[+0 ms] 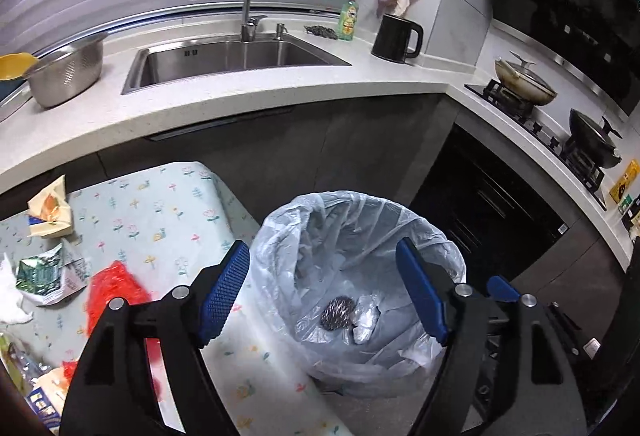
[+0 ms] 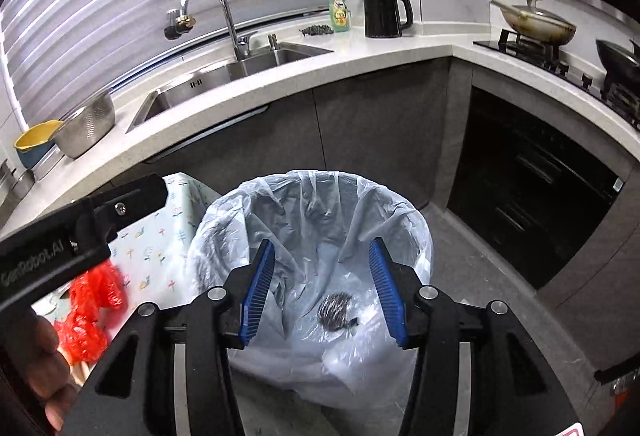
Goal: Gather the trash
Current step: 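Move both tools back over the table toward the paper cup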
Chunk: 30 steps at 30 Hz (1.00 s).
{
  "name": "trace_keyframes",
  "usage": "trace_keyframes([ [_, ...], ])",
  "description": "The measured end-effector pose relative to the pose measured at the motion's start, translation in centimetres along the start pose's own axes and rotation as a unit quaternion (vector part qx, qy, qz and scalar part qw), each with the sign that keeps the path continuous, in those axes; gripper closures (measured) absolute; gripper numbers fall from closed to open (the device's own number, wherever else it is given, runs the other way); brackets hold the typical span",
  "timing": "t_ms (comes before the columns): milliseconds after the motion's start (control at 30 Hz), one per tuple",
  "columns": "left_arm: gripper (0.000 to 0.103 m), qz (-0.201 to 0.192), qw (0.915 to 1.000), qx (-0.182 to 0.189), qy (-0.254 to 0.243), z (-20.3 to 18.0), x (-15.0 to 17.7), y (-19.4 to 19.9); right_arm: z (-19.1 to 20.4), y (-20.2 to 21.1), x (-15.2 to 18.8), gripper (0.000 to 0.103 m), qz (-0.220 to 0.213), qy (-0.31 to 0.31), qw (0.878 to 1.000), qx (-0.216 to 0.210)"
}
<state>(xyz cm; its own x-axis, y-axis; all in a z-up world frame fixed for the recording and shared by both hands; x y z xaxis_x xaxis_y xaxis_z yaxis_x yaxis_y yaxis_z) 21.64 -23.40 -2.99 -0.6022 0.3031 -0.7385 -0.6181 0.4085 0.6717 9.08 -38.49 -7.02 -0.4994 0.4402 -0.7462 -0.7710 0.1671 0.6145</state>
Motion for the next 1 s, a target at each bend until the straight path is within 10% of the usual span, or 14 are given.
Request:
trace_keyframes([
  [1000,0.012,0.020,0.9793,-0.163,0.118,20.7,12.6,17.7,17.3,9.7,10.1,0.040,0.043,0.109,0.988,-0.102],
])
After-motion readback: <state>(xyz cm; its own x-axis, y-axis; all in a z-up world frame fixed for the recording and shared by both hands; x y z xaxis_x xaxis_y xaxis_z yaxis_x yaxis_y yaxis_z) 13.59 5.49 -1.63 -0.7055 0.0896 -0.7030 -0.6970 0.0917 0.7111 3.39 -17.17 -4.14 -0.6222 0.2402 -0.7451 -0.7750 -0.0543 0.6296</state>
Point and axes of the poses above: each gripper's, at about its wrist camera, not at the fingertips, and y roughly against the way its jaws point, z to its left, x to its underside, the point moved 2 cm from there along -y, roughly the way its jaws point, and after that the axes turned 9 degrees about -x, right-handed, at the moved point
